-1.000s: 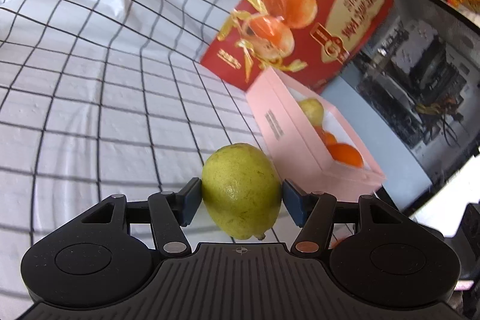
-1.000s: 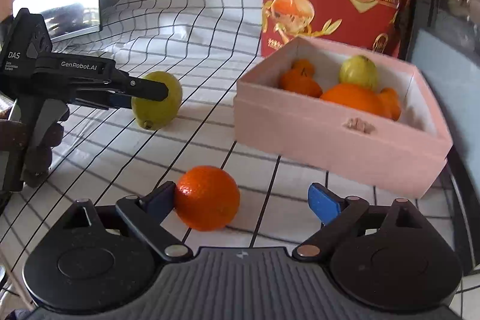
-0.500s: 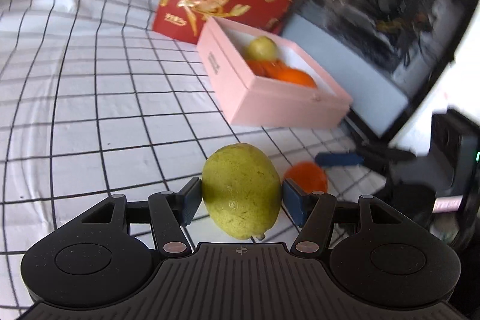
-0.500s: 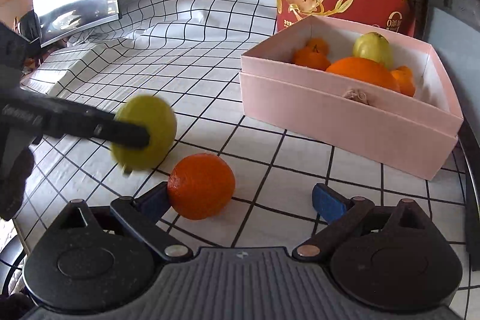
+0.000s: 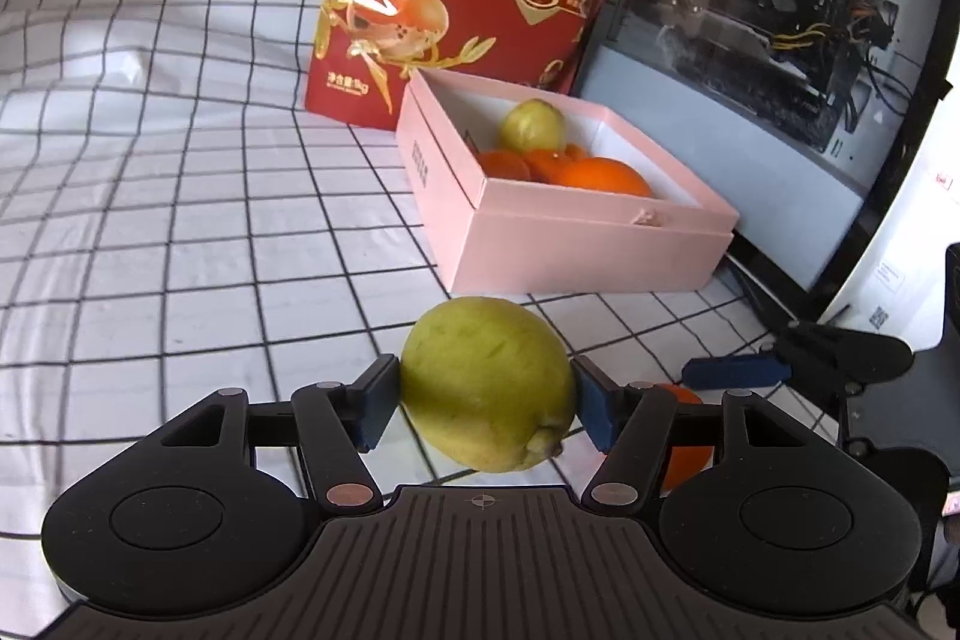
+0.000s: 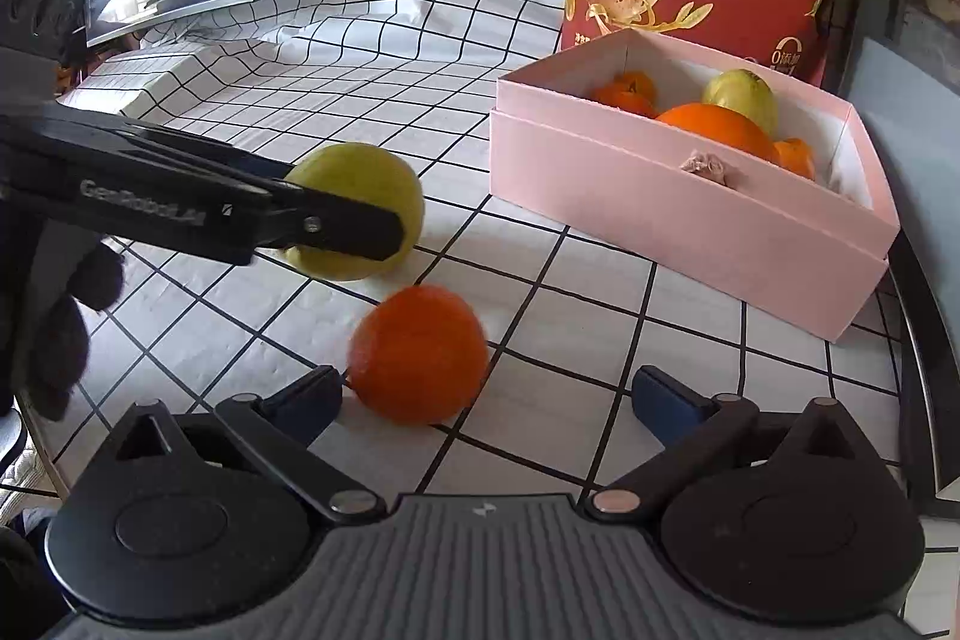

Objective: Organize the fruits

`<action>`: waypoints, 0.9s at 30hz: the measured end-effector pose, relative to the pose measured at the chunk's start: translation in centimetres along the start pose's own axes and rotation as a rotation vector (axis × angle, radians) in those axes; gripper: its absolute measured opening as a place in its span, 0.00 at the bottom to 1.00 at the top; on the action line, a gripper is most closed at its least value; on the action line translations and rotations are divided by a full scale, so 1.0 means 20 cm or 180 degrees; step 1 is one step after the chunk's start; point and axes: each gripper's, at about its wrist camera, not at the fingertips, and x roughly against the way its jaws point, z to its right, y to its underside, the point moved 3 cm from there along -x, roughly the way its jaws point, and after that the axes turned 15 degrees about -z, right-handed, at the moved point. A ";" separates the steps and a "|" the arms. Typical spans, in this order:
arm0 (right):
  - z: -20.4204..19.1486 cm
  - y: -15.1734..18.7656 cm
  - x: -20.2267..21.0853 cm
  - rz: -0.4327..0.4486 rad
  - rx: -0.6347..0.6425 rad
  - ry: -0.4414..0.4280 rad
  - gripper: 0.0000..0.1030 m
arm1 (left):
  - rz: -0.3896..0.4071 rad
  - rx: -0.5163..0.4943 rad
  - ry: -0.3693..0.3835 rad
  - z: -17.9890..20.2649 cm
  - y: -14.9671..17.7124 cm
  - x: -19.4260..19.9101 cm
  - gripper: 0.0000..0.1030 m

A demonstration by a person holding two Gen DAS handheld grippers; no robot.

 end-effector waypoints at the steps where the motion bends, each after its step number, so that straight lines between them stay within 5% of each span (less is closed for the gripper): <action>1: 0.00 0.00 0.00 0.0001 -0.0002 0.0001 1.00 | -0.0001 0.0005 0.0010 0.00 -0.01 -0.01 0.66; 8: -0.01 -0.01 -0.01 -0.0022 -0.0059 0.0052 1.00 | 0.0209 -0.0207 -0.0053 0.03 0.00 -0.03 0.66; 27: -0.01 0.02 0.01 0.0002 -0.0127 0.0124 1.00 | 0.0238 -0.0257 -0.0202 0.06 0.01 -0.02 0.66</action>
